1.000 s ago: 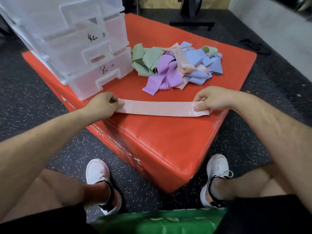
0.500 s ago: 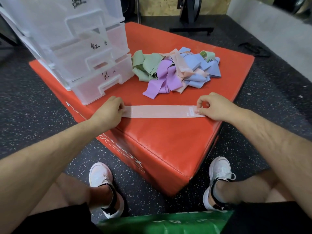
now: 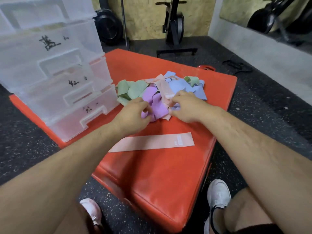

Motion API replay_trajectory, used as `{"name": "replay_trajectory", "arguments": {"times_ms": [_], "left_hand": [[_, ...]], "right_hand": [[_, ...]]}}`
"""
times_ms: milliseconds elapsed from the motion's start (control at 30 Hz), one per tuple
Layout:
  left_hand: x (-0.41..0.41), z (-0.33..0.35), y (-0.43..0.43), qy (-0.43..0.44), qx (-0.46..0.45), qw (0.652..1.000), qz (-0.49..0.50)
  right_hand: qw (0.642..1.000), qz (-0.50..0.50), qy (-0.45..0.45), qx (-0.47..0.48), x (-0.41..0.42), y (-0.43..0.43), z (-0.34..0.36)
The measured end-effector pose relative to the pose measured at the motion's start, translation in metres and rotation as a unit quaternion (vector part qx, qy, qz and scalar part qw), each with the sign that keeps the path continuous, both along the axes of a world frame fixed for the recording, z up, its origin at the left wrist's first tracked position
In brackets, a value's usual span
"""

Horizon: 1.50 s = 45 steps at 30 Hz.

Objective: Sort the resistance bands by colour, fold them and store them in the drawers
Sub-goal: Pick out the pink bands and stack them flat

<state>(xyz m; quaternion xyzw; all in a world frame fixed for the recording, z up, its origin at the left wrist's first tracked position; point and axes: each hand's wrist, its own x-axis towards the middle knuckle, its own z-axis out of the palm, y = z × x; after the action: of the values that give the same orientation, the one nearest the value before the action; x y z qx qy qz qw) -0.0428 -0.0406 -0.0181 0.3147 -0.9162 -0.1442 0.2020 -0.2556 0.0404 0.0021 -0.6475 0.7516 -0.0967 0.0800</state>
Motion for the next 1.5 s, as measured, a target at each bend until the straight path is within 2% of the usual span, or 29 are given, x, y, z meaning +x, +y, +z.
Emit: {"name": "replay_trajectory", "arguments": {"times_ms": [133,233,333,433,500,633,833,967,1000,1100,1200,1267,1367,1500], "left_hand": [[-0.044,0.001,-0.015,0.024,0.008,1.000,-0.005],[-0.065,-0.002,-0.025,0.037,0.048,0.998,0.012],[-0.077,-0.003,-0.032,0.066,0.103,0.992,0.031],[-0.083,0.005,-0.032,0.153,0.161,0.973,0.062],[-0.084,0.014,-0.027,0.211,0.210,0.953,0.062],[-0.073,0.031,-0.014,0.282,0.245,0.927,0.038],[-0.051,0.039,-0.008,0.285,0.211,0.934,0.039],[-0.035,0.046,-0.007,0.295,0.158,0.941,0.057],[-0.031,0.048,-0.006,0.297,0.150,0.941,0.053],[-0.018,0.052,-0.005,0.298,0.153,0.941,0.043],[-0.004,0.053,-0.002,0.276,0.147,0.949,0.027],[0.005,0.054,-0.002,0.262,0.148,0.954,0.020],[0.021,0.053,-0.006,0.256,0.138,0.956,0.026],[0.041,0.050,-0.012,0.278,0.182,0.942,0.041]], "right_hand": [[0.999,-0.026,0.007,0.046,-0.011,-0.027,0.003],[0.996,-0.047,0.006,0.070,-0.015,-0.040,0.003],[0.998,-0.058,-0.035,0.016,-0.011,-0.045,0.008],[0.993,-0.063,-0.081,-0.056,-0.003,-0.045,0.019],[0.985,-0.067,-0.128,-0.096,0.005,-0.047,0.024],[0.958,-0.077,-0.223,-0.161,0.020,-0.044,0.031],[0.909,-0.053,-0.364,-0.198,0.030,-0.030,0.034],[0.887,-0.024,-0.424,-0.183,0.037,-0.024,0.034],[0.893,-0.019,-0.406,-0.191,0.037,-0.024,0.033],[0.942,0.016,-0.268,-0.202,0.038,-0.025,0.031],[0.963,0.066,-0.203,-0.163,0.037,-0.035,0.023],[0.971,0.072,-0.182,-0.134,0.040,-0.038,0.022],[0.973,0.108,-0.128,-0.159,0.046,-0.040,0.024],[0.977,0.144,-0.105,-0.115,0.050,-0.042,0.023]]}}
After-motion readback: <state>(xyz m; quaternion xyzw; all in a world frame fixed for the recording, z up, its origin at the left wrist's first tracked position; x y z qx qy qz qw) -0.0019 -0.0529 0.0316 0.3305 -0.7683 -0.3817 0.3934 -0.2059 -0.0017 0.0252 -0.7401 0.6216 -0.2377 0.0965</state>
